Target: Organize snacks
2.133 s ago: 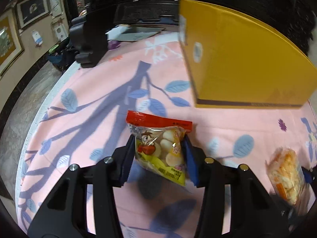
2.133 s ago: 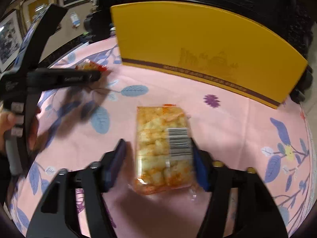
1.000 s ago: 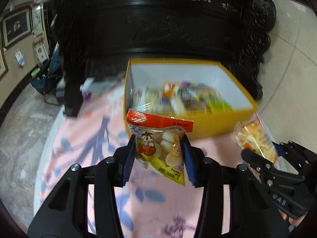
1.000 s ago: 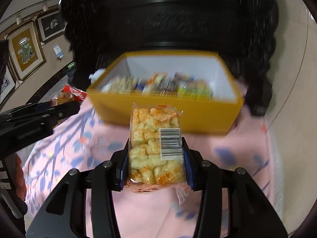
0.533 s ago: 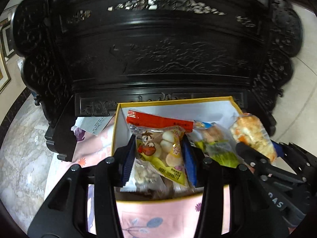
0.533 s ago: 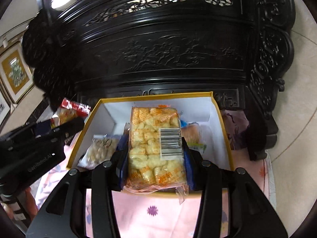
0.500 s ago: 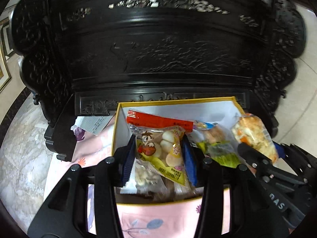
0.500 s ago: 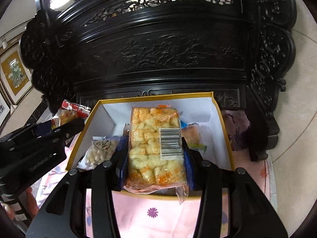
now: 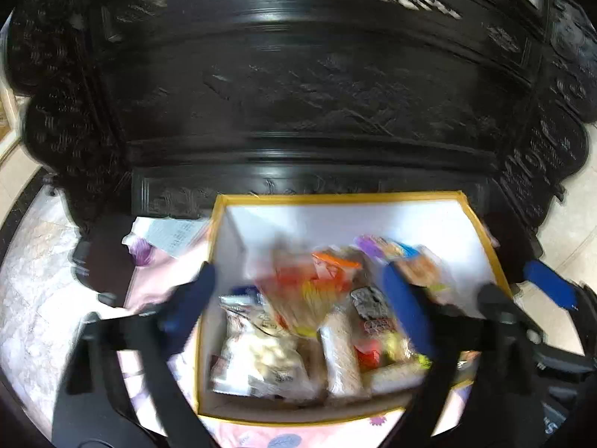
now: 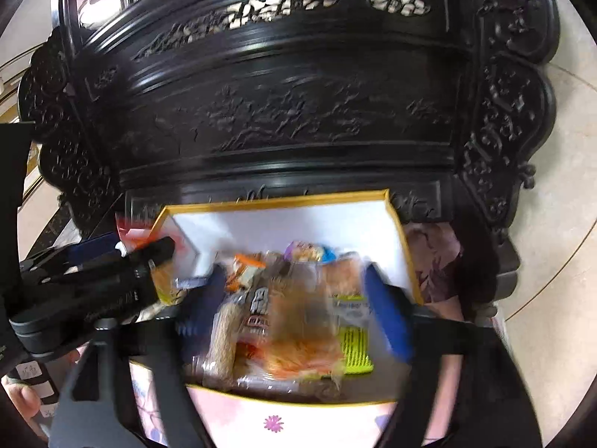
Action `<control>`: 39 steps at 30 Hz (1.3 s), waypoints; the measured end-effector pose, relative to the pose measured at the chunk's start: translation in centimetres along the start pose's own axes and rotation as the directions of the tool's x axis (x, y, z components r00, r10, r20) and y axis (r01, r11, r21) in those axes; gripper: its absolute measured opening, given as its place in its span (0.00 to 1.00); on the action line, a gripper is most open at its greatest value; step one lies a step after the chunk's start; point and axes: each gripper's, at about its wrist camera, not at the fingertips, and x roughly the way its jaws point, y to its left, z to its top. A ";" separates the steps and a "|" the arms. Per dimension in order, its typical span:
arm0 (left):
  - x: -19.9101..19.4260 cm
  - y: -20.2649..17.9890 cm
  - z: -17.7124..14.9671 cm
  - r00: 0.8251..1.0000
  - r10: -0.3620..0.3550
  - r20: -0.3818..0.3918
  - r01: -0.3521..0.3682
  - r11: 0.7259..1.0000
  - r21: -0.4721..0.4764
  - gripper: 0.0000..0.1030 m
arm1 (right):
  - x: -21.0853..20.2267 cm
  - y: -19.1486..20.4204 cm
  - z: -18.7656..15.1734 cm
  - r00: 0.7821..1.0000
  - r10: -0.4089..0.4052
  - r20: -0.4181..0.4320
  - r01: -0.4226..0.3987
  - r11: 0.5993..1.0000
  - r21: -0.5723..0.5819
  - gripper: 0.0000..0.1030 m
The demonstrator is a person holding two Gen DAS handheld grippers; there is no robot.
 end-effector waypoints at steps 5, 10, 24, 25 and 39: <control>-0.4 0.4 0.3 0.999 -0.003 0.034 0.004 1.000 -0.024 0.98 | -0.2 0.4 0.0 1.000 -0.018 -0.002 0.018 0.999 -0.044 0.99; -0.2 0.5 0.1 1.000 0.007 0.022 -0.006 1.000 -0.016 0.98 | 0.1 0.9 -0.7 0.997 -0.078 -0.019 0.077 0.995 -0.065 0.99; -1.2 -0.6 0.0 0.998 0.005 0.065 -0.007 0.999 0.039 0.98 | 0.1 1.2 -1.4 0.998 -0.054 -0.029 0.052 0.998 -0.046 0.99; -1.2 -0.5 0.0 0.998 0.003 0.062 -0.006 0.999 0.036 0.98 | 0.1 1.2 -1.4 0.998 -0.052 -0.029 0.051 0.998 -0.045 0.99; -1.3 -0.2 0.0 0.998 -0.020 0.055 0.019 1.000 0.012 0.98 | 0.0 1.3 -1.6 0.999 -0.045 -0.029 0.044 0.998 -0.044 0.99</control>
